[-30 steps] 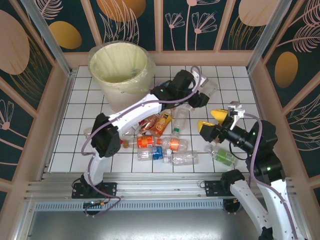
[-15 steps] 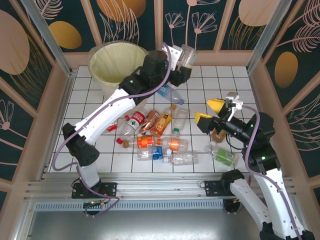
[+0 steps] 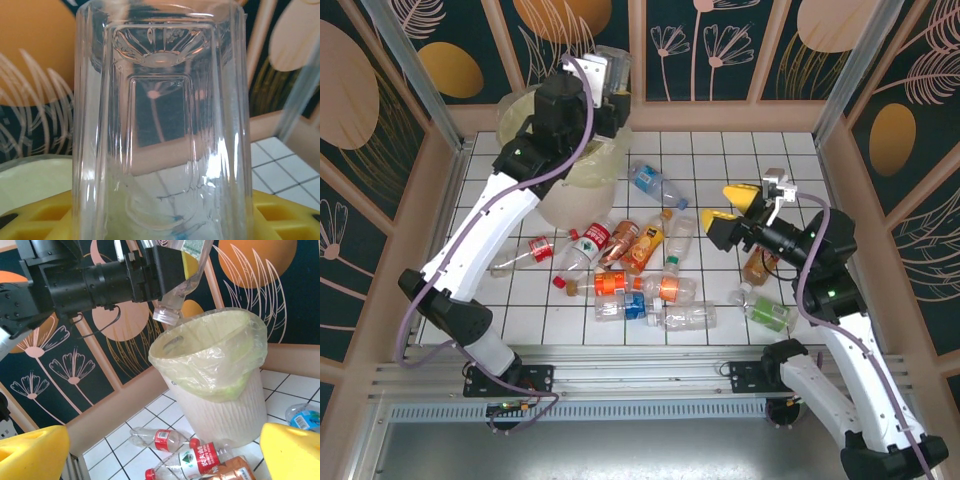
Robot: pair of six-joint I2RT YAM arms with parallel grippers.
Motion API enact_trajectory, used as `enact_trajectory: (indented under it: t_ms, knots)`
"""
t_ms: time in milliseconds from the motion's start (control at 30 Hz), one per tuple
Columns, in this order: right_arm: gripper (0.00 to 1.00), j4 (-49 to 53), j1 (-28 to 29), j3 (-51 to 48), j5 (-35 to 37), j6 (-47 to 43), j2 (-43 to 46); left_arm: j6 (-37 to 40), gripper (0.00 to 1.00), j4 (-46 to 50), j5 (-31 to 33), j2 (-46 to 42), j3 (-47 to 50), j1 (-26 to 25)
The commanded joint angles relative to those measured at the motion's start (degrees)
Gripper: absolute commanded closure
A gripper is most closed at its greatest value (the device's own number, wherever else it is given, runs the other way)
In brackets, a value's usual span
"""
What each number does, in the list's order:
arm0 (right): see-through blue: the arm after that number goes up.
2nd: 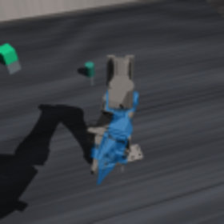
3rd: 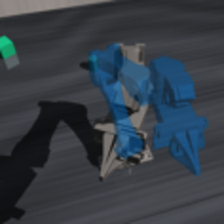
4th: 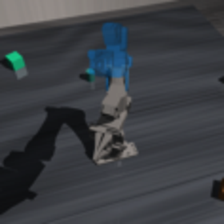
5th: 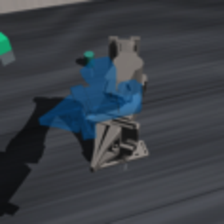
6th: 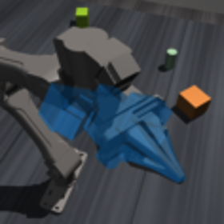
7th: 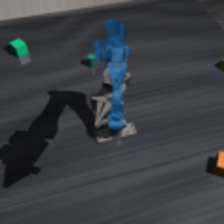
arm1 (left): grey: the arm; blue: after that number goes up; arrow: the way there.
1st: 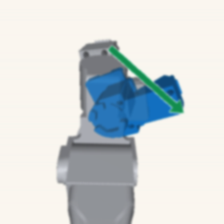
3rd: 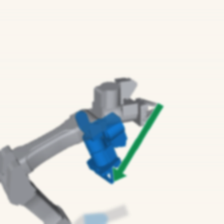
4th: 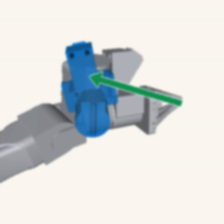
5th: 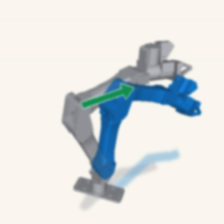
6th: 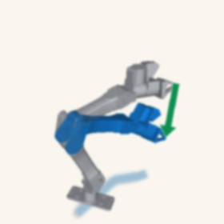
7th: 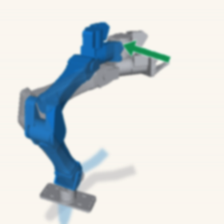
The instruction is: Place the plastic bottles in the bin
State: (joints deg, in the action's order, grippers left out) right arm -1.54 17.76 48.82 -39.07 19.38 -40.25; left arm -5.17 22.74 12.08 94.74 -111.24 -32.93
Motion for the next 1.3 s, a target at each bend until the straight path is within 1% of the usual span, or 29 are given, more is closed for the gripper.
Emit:
enact_trajectory:
  t_ms: [0,67,200,333,467,700,900,1133,1267]
  knots:
    - [0.02,-3.5,0.8,0.1,-0.9,1.2,-0.6,1.0,0.54,1.9,0.1,-0.4,0.3,3.3]
    - [0.02,-2.4,1.0,0.2,-0.6,0.8,-0.6,0.5,0.54,2.1,-1.8,0.1,0.7,5.5]
    - [0.02,-1.2,1.2,-0.5,0.2,0.6,0.3,0.7,0.54,3.5,-2.6,1.8,0.1,8.9]
    - [0.02,1.4,1.3,-0.8,1.1,-0.3,1.1,0.2,0.54,4.9,-7.8,4.6,-0.3,13.4]
    - [0.02,3.6,1.2,-1.2,2.1,-1.1,1.7,1.1,0.54,6.6,-11.3,7.4,-0.2,15.9]
    - [0.02,5.3,1.3,-2.2,3.3,-1.4,2.8,2.3,0.54,9.0,-14.3,12.2,-1.5,17.8]
    - [0.02,6.7,1.3,-2.6,4.3,-1.7,3.2,3.9,0.54,12.5,-18.6,15.8,-3.2,18.1]
    - [0.02,7.0,1.3,-3.0,4.9,-1.8,2.3,4.0,0.52,13.0,-20.0,15.8,-0.7,18.1]
    - [0.02,7.2,1.3,-2.9,4.6,-1.8,1.4,4.4,0.52,13.8,-19.6,16.5,-0.4,18.1]
